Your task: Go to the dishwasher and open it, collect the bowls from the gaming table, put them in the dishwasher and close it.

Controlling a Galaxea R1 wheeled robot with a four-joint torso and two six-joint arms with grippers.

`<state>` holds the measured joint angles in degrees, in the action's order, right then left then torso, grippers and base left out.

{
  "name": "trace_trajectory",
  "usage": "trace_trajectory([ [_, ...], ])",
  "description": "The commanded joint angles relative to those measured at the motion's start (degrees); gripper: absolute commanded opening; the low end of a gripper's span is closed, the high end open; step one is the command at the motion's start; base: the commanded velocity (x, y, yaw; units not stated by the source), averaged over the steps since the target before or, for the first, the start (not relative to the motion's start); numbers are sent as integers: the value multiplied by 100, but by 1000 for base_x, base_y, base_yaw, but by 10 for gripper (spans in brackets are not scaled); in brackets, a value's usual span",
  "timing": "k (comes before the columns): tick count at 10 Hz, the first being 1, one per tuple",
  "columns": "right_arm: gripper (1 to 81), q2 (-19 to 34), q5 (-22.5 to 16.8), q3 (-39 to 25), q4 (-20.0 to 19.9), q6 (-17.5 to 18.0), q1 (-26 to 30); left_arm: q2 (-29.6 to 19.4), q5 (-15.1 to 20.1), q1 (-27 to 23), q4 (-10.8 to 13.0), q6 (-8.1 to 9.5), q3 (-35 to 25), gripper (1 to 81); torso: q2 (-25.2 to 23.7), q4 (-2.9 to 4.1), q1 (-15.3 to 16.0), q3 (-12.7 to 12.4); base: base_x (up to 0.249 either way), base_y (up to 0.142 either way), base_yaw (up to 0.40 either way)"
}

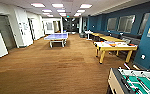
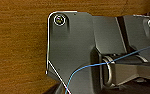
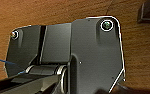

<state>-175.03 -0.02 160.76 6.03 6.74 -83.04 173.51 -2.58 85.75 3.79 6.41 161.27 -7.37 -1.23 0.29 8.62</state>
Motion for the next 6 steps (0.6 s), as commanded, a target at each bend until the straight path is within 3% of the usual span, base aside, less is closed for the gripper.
trace_trajectory([
  [1, 811, 1, -279, -10, -23, 3, 354, 9, 258, -308, -72, -8, 10, 811, 0, 0, 0, 0, 138, 0, 0],
  [6, 811, 1, -279, -10, -32, 3, 354, 105, 241, -300, -89, -8, 10, 811, 0, 0, 0, 0, 136, 0, 0],
])
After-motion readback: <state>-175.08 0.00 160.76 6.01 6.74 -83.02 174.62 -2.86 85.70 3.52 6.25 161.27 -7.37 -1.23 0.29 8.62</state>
